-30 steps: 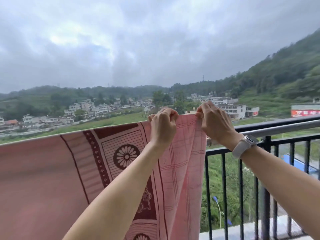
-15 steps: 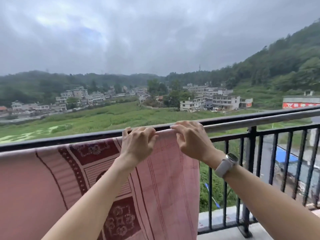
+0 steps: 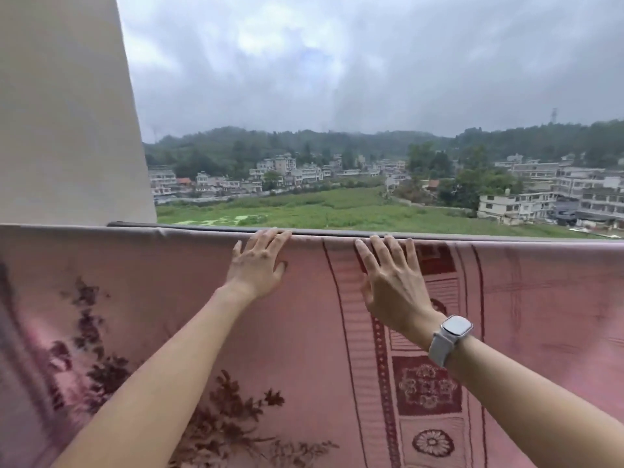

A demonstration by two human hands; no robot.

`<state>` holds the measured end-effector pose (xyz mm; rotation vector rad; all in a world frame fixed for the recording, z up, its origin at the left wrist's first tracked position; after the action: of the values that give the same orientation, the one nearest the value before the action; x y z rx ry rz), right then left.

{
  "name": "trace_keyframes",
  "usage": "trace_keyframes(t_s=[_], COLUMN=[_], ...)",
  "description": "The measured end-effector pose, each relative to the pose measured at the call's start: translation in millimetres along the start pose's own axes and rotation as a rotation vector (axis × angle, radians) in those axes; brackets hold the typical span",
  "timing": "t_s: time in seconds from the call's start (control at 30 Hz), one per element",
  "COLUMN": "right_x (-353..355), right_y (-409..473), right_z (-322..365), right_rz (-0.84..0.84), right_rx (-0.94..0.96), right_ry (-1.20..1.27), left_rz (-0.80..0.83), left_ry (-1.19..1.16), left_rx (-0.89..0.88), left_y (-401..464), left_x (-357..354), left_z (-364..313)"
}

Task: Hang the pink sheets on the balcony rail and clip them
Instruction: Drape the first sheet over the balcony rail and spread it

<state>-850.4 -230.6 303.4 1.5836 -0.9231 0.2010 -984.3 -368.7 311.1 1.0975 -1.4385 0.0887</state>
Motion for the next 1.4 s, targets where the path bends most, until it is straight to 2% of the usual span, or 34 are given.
trace_keyframes(t_s=[0.13,0.23,0.5,0.73,1.0,1.17,1.27,1.4], right_x=[-14.4,-19.6,-29.8,-31.9,-54.8,-60.0,-67.1,-74.8], right_y=[44.3,72.2,113.9,166.7,275.6,326.5,348.8,364.7], right_z=[117.7,216.5,464.8,627.6,723.9,761.0,764.5,763.7], right_rz=[0.012,-0.013,-0.010,-0.198,-0.383,-0.390,-0.346,-0.304], right_rx=[0.043,0.119,0.344,0.503,0.455,0.383,0.269,0.163], right_ry=[0.003,0.064,0.332,0.354,0.269,0.200,0.085,0.065], left_rz=[0.108,0.121,-0.026,-0.206,-0.316,-0.309,-0.261,-0.323], left_ry=[0.045,0.019,-0.033,-0.057,-0.151,-0.287,-0.334,-0.506], left_rx=[0.091,0.200,0.449,0.622,0.582,0.532,0.512,0.480], left_y=[-22.1,-50.9,-151.0,-195.1,-125.8,-87.3,-66.0,-59.5], left_x=[25.2,49.2,133.4,183.2,203.7,177.3,160.1,160.2], left_z=[107.9,199.3,416.1,566.7,690.7,738.0,762.3,800.7])
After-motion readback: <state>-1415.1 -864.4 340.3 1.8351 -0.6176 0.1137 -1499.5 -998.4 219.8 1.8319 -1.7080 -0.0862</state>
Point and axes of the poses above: each hand's wrist, its own y-axis towards the middle knuckle, its own x-axis out of the back of the hand, z = x × y, the point moved 10 cm from there along y, towards the middle knuckle, and after that the axes turned 13 degrees about -y, right-handed, at the moved point
